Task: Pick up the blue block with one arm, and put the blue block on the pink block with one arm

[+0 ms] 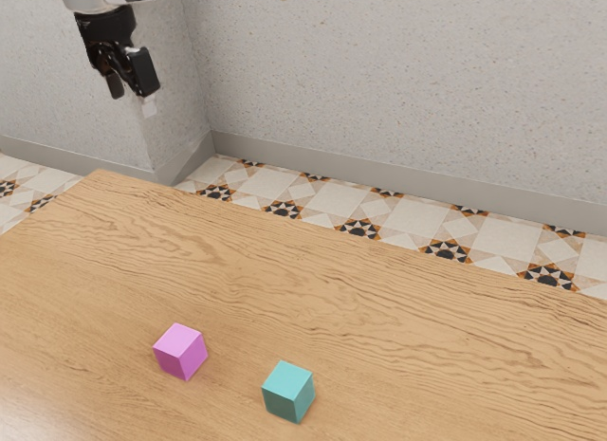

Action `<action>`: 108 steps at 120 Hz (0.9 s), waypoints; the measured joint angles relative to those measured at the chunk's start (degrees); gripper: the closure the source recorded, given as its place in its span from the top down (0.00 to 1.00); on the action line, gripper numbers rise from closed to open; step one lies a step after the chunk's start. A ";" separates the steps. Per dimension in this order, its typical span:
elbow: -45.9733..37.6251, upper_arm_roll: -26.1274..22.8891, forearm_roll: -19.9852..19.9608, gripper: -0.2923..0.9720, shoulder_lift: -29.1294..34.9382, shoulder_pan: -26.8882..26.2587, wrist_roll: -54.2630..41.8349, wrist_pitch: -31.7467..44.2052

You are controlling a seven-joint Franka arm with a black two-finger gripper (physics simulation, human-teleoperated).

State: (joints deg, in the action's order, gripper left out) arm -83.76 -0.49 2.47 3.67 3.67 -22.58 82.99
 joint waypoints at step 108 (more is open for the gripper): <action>4.11 -19.03 0.63 0.77 3.22 2.72 -41.38 -10.11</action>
State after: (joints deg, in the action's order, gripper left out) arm -79.65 -19.51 3.10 6.88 6.39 -63.96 72.88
